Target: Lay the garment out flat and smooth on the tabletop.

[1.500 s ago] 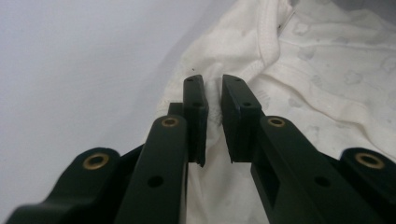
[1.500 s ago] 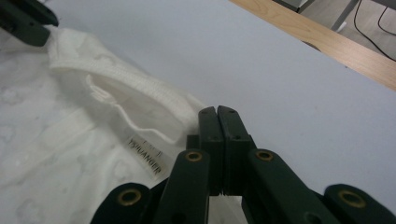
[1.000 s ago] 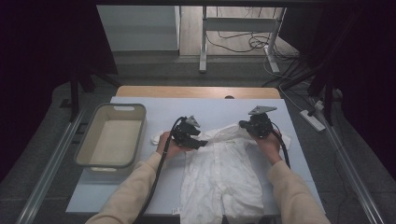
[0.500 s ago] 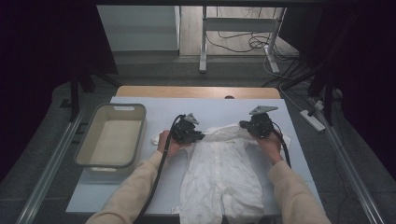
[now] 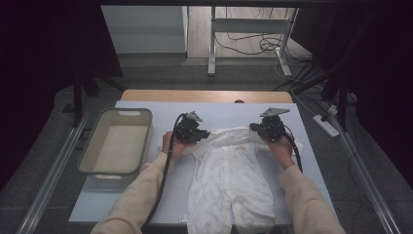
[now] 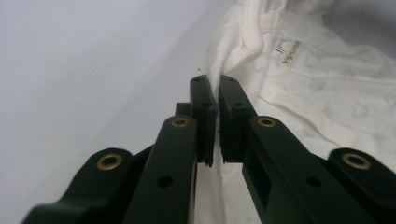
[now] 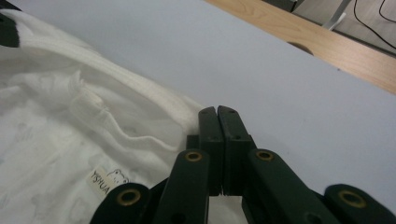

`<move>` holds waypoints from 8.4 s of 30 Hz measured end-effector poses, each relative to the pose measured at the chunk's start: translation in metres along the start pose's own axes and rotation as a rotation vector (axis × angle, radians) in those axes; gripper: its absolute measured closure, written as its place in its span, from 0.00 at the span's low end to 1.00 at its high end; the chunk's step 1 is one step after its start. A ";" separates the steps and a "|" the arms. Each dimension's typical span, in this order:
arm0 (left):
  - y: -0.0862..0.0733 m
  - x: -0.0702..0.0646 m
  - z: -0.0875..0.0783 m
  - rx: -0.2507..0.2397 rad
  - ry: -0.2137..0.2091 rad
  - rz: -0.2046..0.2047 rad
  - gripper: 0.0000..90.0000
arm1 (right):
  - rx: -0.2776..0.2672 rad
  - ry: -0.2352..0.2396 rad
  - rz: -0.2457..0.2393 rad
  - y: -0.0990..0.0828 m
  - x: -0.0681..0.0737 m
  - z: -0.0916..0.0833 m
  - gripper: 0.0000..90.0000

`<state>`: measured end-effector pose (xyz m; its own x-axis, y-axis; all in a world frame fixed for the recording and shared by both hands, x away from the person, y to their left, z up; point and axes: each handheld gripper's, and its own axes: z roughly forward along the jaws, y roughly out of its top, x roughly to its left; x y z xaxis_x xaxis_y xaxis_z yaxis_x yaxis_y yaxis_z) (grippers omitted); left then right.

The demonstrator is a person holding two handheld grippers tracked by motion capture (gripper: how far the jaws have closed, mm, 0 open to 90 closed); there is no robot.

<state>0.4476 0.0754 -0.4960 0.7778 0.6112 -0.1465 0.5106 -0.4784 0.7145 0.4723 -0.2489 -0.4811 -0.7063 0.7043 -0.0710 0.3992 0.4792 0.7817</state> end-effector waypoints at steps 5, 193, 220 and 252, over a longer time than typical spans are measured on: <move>0.003 0.016 0.002 0.011 0.029 -0.051 0.94 | -0.019 -0.003 -0.004 0.006 -0.004 0.006 0.99; -0.021 -0.021 -0.065 -0.018 0.104 -0.100 0.40 | 0.266 0.062 0.082 -0.116 0.067 -0.118 0.99; -0.053 -0.028 -0.013 0.234 0.183 -0.026 0.63 | 0.168 0.098 0.069 -0.112 0.067 -0.119 0.68; -0.052 -0.026 -0.010 0.212 0.179 0.032 0.95 | 0.189 0.096 0.047 -0.113 0.071 -0.117 0.67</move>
<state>0.3972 0.0903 -0.5228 0.7273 0.6863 0.0107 0.5666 -0.6092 0.5548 0.3090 -0.3146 -0.5016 -0.7334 0.6792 0.0290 0.5289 0.5432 0.6521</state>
